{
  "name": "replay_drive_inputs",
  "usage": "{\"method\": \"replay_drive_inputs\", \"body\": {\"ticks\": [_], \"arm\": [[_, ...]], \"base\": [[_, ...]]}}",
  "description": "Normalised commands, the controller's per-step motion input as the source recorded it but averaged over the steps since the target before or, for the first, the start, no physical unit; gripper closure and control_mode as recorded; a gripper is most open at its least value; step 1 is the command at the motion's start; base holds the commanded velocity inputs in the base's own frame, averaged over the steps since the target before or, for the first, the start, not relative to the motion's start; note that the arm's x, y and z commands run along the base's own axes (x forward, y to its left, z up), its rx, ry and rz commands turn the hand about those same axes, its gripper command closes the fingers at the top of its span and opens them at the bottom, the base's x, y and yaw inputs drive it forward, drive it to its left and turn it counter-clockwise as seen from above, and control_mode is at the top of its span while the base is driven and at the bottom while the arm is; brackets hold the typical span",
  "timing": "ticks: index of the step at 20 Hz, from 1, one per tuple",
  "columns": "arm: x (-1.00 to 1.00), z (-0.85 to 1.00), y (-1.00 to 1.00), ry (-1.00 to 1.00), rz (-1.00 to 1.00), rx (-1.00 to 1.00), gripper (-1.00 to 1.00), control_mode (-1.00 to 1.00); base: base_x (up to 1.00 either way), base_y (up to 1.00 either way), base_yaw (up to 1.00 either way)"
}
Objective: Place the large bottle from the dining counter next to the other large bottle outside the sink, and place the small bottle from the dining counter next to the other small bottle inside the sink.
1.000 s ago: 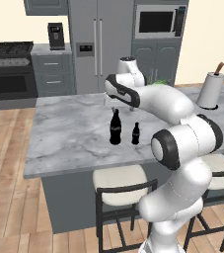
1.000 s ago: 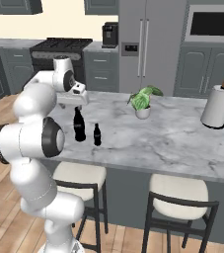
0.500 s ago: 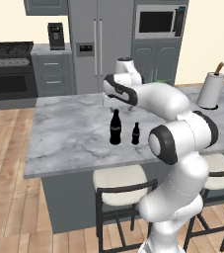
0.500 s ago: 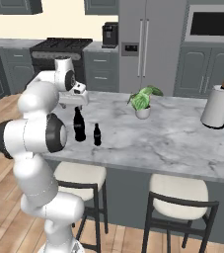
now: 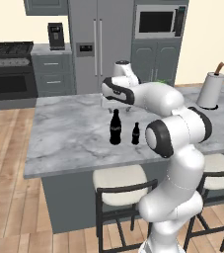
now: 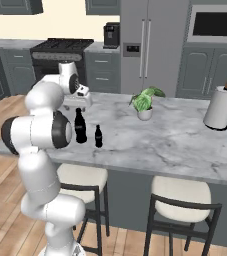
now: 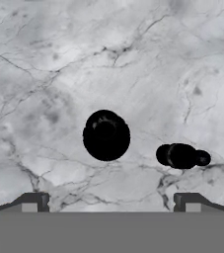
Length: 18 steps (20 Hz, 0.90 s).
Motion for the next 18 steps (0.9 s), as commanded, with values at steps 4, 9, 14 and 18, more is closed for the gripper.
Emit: {"method": "replay_drive_inputs", "body": {"ticks": [4,9,14,18], "arm": [[0.40,-0.03,0.01,0.00,-0.02,0.00,-1.00,-1.00],[0.22,-0.03,0.00,0.00,0.00,0.00,-1.00,-1.00],[-0.04,-0.10,0.00,0.01,0.00,0.00,-1.00,-1.00],[-0.01,-0.10,0.00,0.01,0.00,0.00,-1.00,-1.00]], "base": [[0.00,0.00,0.00],[0.00,0.00,0.00],[0.00,0.00,0.00],[0.00,0.00,0.00]]}}
